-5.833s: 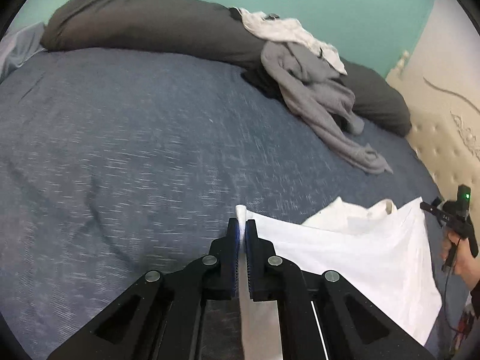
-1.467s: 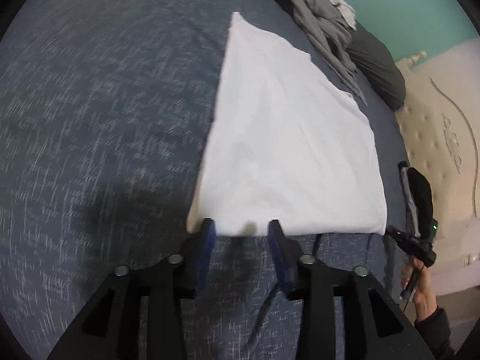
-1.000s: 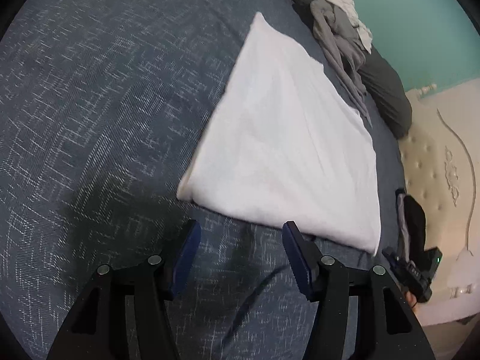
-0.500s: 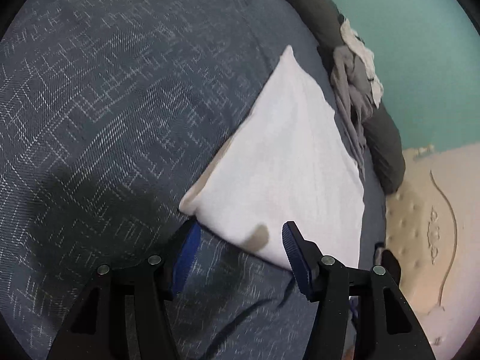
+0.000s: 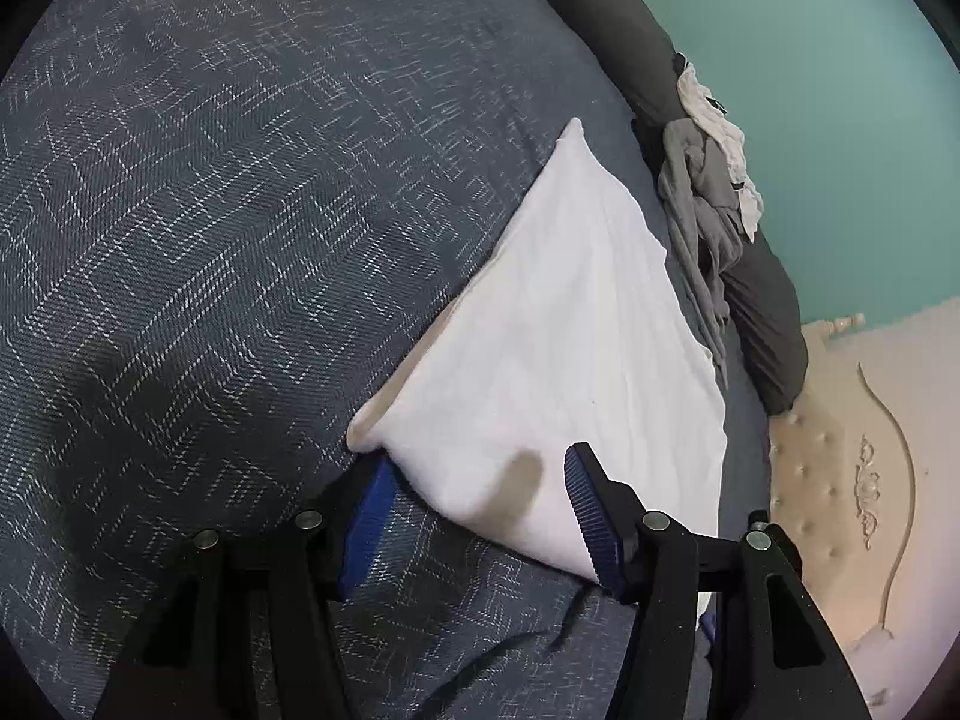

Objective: Fold clothes

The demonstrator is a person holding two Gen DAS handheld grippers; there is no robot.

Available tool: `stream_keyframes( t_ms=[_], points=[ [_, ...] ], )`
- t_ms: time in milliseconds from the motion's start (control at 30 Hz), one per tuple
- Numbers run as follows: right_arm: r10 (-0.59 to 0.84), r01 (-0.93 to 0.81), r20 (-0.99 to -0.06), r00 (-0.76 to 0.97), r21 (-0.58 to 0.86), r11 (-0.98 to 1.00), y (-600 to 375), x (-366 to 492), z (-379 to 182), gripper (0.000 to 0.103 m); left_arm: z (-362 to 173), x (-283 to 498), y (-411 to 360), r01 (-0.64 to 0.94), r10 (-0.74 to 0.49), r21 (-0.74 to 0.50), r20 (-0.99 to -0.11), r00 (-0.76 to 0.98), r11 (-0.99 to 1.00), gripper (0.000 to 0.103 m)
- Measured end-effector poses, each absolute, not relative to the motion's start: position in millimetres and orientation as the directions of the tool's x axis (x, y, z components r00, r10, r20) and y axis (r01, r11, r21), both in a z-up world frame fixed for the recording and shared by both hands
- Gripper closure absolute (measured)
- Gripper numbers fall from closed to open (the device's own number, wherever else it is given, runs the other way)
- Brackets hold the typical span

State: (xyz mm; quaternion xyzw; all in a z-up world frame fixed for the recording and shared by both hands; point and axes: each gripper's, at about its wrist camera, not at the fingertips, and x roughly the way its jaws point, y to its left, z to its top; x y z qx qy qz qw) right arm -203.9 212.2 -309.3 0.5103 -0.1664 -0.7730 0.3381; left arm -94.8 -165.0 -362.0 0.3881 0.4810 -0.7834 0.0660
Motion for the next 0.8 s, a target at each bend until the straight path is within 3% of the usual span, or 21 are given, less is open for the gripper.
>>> stream_keyframes(
  t_ms=[333,433,667,800],
  points=[
    [-0.639,0.419,-0.758,-0.13,0.542,-0.728,113.0,-212.3,-326.3,0.081,-359.4,-88.4,-165.7,0.449,0.301,-0.723,-0.651,-0.697,-0.525,0.042],
    [-0.602,0.397,-0.789,-0.125,0.517,-0.759,109.6,-209.8,-339.7,0.087,-358.9,-87.3,-165.0,0.437,0.309,-0.723,-0.649,-0.695,-0.535,0.042],
    [-0.554,0.437,-0.826,-0.1,0.464,-0.771,109.7,-182.6,-339.7,0.088,-364.1,-84.4,-162.9,0.421,0.32,-0.727,-0.642,-0.697,-0.542,0.042],
    [-0.589,0.42,-0.793,-0.156,0.486,-0.766,111.1,-184.0,-325.9,0.088,-362.7,-82.9,-162.0,0.415,0.326,-0.725,-0.643,-0.693,-0.55,0.042]
  ],
)
